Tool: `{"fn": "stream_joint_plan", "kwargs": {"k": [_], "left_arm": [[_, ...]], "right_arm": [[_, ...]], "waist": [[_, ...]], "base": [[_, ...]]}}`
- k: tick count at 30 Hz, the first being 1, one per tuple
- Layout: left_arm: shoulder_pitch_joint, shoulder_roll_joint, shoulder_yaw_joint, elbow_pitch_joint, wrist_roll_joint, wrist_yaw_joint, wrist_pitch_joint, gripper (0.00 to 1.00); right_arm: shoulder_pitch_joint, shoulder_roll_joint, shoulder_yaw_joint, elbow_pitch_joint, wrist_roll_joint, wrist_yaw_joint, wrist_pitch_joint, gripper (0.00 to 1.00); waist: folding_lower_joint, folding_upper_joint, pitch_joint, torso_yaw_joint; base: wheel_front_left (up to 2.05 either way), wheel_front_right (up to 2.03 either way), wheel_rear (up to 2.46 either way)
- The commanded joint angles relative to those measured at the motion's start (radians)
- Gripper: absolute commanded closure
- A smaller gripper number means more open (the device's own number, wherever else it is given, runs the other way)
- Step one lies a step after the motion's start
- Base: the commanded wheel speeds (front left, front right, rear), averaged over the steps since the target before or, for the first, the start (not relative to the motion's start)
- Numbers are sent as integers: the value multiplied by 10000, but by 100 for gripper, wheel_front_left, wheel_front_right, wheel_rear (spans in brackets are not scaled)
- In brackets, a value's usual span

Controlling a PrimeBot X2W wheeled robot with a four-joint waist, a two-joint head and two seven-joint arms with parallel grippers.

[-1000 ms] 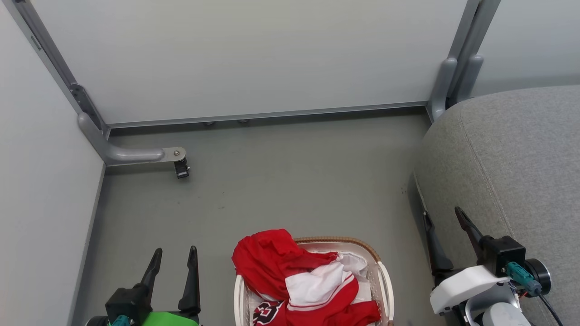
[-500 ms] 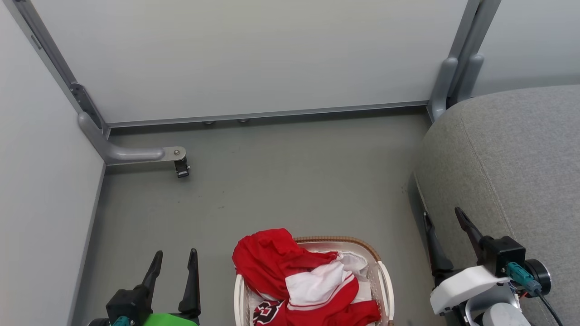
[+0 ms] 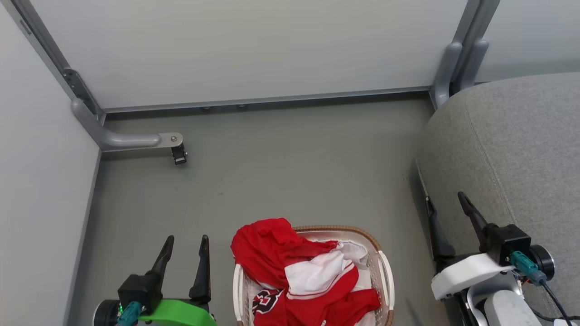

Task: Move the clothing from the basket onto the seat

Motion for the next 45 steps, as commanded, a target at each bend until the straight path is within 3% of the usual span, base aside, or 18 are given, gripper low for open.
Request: {"fn": "stream_joint_plan", "kwargs": {"k": [1, 10, 16, 26, 35, 45], "left_arm": [[-263, 59, -98, 34, 110, -29, -7, 0], [-2366, 53, -1370, 1032, 575, -51, -2, 0], [-4248, 80, -2715, 2811, 1056, -53, -2, 0], [-6639, 181, -5105, 6015, 1156, -52, -2, 0], [-8072, 365, -5780, 7814, 988, -52, -2, 0], [-8792, 505, -5953, 8522, 954, -53, -2, 2]], "right_arm": [[-167, -57, -64, -92, -63, -3, -49, 0], [-1287, -54, -437, -650, -273, -3, -46, 0], [-2064, -55, -585, -916, -355, -5, -38, 0], [-2781, -48, -539, -1189, -53, -5, -38, 0], [-3237, -45, -366, -1361, 418, -5, -38, 0], [-3421, -45, -265, -1405, 736, -5, -38, 0]], "waist": [[0, 117, 451, -1], [0, 117, 2672, -104], [0, 117, 4260, -379], [0, 117, 5804, -1066], [0, 117, 6768, -1577], [0, 117, 7380, -1832]], "base": [[0, 0, 0], [0, 0, 0], [0, 0, 0], [0, 0, 0], [0, 0, 0], [0, 0, 0]]}}
